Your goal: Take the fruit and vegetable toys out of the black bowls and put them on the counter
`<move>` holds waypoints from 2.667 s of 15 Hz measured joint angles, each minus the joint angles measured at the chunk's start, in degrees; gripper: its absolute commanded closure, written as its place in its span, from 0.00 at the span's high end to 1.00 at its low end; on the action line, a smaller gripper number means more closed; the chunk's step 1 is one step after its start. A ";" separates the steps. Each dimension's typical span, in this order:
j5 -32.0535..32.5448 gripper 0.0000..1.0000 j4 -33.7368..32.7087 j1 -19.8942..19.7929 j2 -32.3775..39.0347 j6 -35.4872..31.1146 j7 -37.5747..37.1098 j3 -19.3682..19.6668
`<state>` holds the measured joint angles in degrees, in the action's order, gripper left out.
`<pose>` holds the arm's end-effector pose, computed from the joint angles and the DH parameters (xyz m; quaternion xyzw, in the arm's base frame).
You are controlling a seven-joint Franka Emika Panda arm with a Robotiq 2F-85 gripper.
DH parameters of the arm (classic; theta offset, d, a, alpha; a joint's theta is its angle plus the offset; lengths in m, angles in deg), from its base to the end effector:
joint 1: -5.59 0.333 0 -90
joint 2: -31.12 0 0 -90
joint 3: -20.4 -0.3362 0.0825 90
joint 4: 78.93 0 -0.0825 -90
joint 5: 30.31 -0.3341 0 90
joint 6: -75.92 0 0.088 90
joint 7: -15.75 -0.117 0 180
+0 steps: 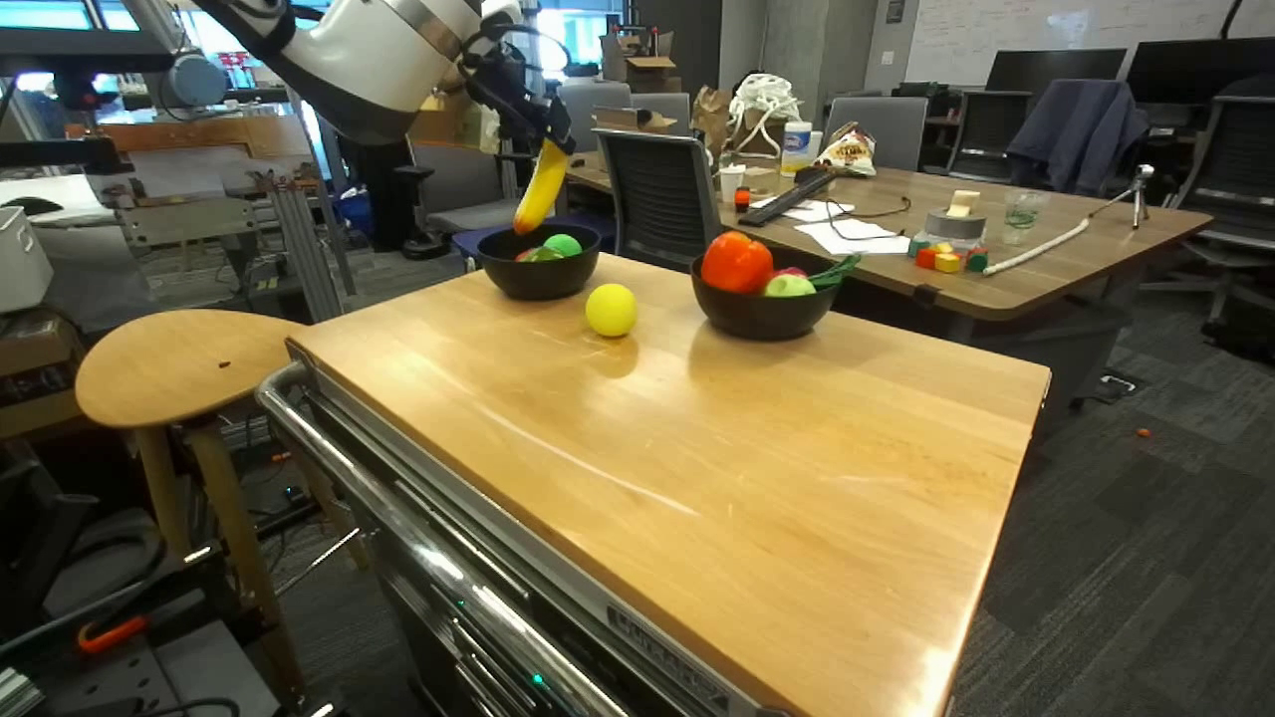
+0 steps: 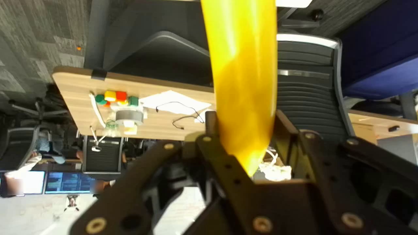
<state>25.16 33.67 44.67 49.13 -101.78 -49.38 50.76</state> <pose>0.5833 0.1905 0.4425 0.9006 0.0285 0.4336 0.0120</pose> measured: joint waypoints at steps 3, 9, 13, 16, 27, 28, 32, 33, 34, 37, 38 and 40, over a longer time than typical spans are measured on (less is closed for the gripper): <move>6.64 0.17 3.61 3.43 -6.13 -0.17 -3.36 3.32; 20.85 0.17 13.91 5.68 -18.09 2.70 -6.30 3.82; 34.89 0.17 20.56 6.15 -24.17 8.72 -11.05 1.22; 46.55 0.17 26.16 6.53 -26.75 13.89 -18.06 -2.01; 53.14 0.91 34.71 -1.07 -20.56 24.54 -29.23 -15.88; 49.58 0.98 34.70 -4.07 -20.31 24.54 -28.26 -19.45; 29.96 1.00 34.54 -13.83 -20.94 21.92 -18.78 -29.68; 24.90 1.00 34.40 -15.78 -21.41 20.15 -15.98 -30.94; 19.79 1.00 34.12 -17.59 -21.90 18.23 -13.27 -31.69; 4.72 1.00 32.41 -21.16 -21.99 15.65 -5.27 -31.17; -0.11 1.00 31.64 -20.96 -21.53 18.17 -1.66 -29.92; -4.48 1.00 30.05 -20.83 -20.82 21.52 2.22 -28.95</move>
<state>20.69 63.72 23.83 28.31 -80.26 -47.16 21.81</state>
